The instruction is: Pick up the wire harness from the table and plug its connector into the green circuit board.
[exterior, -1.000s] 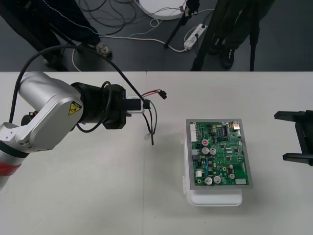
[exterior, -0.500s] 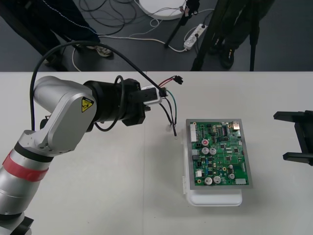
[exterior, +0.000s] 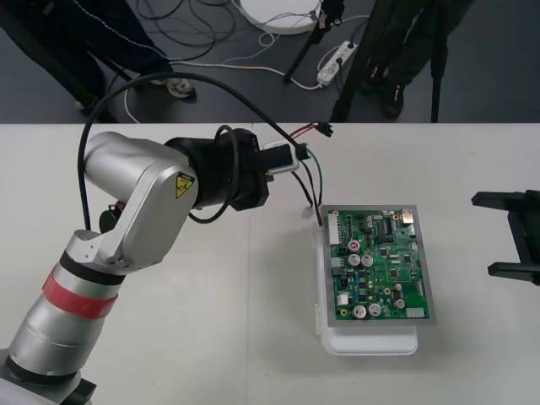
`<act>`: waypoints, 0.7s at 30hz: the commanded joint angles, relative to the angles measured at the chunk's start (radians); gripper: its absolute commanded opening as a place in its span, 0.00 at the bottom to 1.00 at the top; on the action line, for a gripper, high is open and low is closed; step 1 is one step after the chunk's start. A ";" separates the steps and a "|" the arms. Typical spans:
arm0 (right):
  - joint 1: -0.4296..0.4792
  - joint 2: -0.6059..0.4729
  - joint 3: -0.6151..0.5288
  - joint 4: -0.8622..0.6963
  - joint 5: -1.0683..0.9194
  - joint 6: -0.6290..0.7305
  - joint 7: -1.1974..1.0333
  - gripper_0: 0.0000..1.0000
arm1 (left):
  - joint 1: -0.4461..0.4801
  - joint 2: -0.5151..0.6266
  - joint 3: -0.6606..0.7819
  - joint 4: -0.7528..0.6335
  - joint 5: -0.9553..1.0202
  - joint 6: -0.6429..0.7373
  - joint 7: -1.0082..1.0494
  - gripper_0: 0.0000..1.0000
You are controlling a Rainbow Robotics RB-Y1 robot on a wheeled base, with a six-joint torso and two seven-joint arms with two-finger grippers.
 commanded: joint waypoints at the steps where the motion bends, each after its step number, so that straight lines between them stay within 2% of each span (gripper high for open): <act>1: -0.033 0.004 -0.005 -0.006 -0.018 -0.013 -0.046 1.00 | 0.003 -0.077 0.026 -0.043 -0.038 -0.002 0.085 0.00; 16: -0.037 0.002 -0.005 -0.037 -0.036 0.005 -0.077 1.00 | -0.002 -0.122 0.011 -0.083 -0.057 -0.002 0.099 0.00; 21: -0.036 -0.036 -0.005 -0.120 -0.058 0.004 -0.155 1.00 | -0.010 -0.131 0.012 -0.089 -0.058 -0.002 0.104 0.00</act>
